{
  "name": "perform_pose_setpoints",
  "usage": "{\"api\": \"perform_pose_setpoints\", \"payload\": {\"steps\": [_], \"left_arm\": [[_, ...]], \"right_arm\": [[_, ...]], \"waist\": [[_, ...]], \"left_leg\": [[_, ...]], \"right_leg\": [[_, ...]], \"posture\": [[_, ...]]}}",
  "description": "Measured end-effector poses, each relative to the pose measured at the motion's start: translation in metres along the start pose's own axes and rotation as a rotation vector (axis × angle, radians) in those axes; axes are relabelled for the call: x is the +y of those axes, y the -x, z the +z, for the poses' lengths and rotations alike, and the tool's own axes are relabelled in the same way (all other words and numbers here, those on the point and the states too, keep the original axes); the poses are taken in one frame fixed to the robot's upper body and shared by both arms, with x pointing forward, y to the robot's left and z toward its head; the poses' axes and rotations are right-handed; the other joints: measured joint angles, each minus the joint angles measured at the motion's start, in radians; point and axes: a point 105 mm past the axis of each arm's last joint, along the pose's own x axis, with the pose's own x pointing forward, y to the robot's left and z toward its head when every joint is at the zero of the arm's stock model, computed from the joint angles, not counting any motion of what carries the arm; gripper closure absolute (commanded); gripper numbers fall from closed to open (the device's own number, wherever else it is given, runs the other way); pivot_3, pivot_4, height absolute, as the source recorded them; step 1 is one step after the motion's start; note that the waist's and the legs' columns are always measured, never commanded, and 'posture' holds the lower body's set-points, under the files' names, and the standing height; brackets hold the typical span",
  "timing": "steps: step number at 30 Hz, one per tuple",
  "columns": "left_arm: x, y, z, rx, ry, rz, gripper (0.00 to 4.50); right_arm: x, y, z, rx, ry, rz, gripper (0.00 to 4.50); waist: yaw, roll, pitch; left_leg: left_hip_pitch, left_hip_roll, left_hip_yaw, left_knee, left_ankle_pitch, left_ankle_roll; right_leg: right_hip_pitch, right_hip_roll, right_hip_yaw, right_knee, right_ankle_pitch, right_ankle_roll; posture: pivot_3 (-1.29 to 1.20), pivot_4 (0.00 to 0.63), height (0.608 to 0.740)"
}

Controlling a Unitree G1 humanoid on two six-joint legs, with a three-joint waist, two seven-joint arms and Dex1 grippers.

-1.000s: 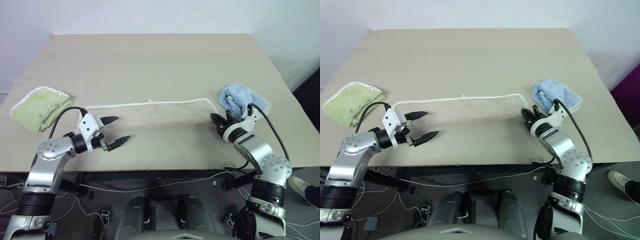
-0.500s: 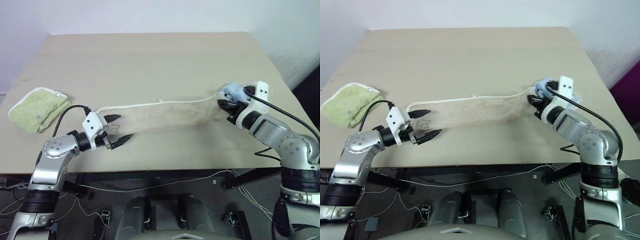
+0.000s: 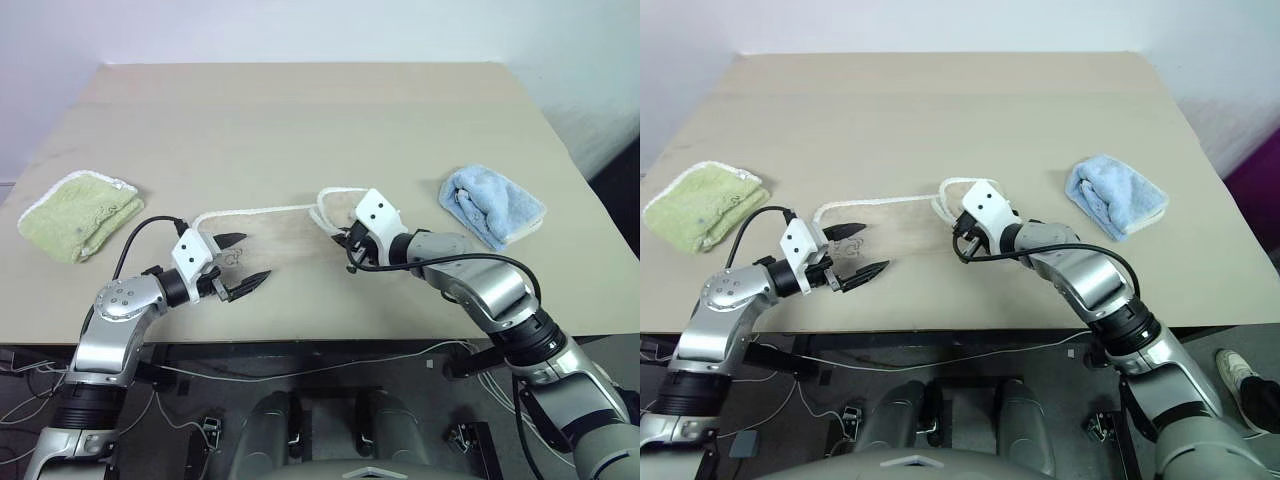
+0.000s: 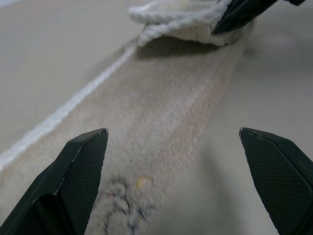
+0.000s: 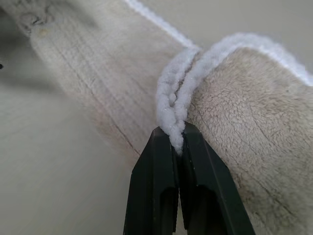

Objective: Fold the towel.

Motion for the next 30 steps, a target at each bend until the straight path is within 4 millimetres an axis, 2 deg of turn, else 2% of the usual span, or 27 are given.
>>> {"api": "perform_pose_setpoints", "payload": {"steps": [3,4,6,9,16,19,22,24,27,30], "left_arm": [[-0.003,0.004,-0.002,0.005,0.011,0.017,0.0],[-0.004,0.005,-0.002,0.004,0.014,0.02,0.0],[-0.006,0.006,-0.001,-0.011,0.038,0.033,0.0],[-0.009,0.007,-0.002,-0.024,0.083,0.048,0.0],[-0.011,0.014,0.001,-0.11,0.281,0.148,0.0],[-0.013,0.023,0.005,-0.162,0.394,0.215,0.0],[-0.014,0.028,0.008,-0.202,0.484,0.275,0.0],[-0.012,0.029,0.007,-0.216,0.547,0.332,0.0],[-0.01,0.032,0.0,-0.243,0.693,0.443,0.0],[-0.012,0.037,-0.006,-0.263,0.824,0.534,0.0]], "right_arm": [[0.002,-0.002,-0.001,0.002,0.008,0.006,4.48],[0.005,-0.003,-0.001,-0.002,0.001,0.014,4.24],[0.009,-0.004,-0.002,-0.012,-0.022,0.029,3.71],[0.01,-0.003,-0.002,-0.029,-0.062,0.042,2.69],[0.001,0.017,0.008,-0.124,-0.153,0.025,0.3],[-0.015,0.029,0.016,-0.189,-0.18,-0.035,0.4],[-0.036,0.034,0.022,-0.249,-0.219,-0.111,1.25],[-0.045,0.029,0.023,-0.264,-0.238,-0.128,1.99],[-0.05,0.012,0.016,-0.263,-0.251,-0.117,3.08],[-0.046,-0.009,0.008,-0.25,-0.241,-0.076,4.11]], "waist": [[-0.001,0.0,0.0],[-0.002,0.0,0.0],[-0.001,0.0,0.0],[-0.001,0.0,0.0],[-0.001,0.0,0.0],[-0.001,0.0,0.0],[-0.001,0.0,0.0],[-0.002,0.0,0.0],[-0.003,0.0,0.0],[-0.004,-0.001,0.0]], "left_leg": [[0.0,0.0,0.0,0.0,0.0,0.0],[0.0,0.0,0.0,0.0,0.0,0.0],[0.0,0.0,0.0,0.0,0.0,0.0],[0.0,0.0,0.0,0.0,0.0,0.0],[0.0,0.0,-0.001,0.0,0.0,0.0],[0.001,0.0,-0.001,0.0,0.0,0.0],[0.002,0.0,-0.001,0.0,0.0,-0.001],[0.002,0.0,-0.001,0.0,0.0,-0.001],[0.002,0.0,-0.001,0.0,0.0,0.0],[0.002,0.0,-0.001,0.0,0.0,-0.001]], "right_leg": [[0.0,0.0,0.0,0.0,0.0,0.0],[0.0,0.0,0.0,0.0,0.0,0.0],[0.0,0.0,0.0,0.0,0.0,0.0],[0.0,0.0,0.0,0.0,0.0,0.0],[0.0,-0.001,0.0,0.001,0.0,0.0],[0.001,-0.001,0.0,0.001,0.0,0.0],[0.002,0.0,0.0,0.002,0.0,0.0],[0.002,0.0,0.0,0.002,0.0,0.0],[0.002,0.001,0.0,0.002,0.0,0.0],[0.002,0.001,0.0,0.003,0.0,0.0]], "posture": [[0.0,0.15,0.74],[0.0,0.15,0.74],[0.0,0.15,0.74],[0.0,0.15,0.74],[0.0,0.15,0.74],[0.0,0.15,0.74],[0.0,0.15,0.74],[0.0,0.15,0.74],[0.0,0.15,0.74],[0.0,0.15,0.74]]}}
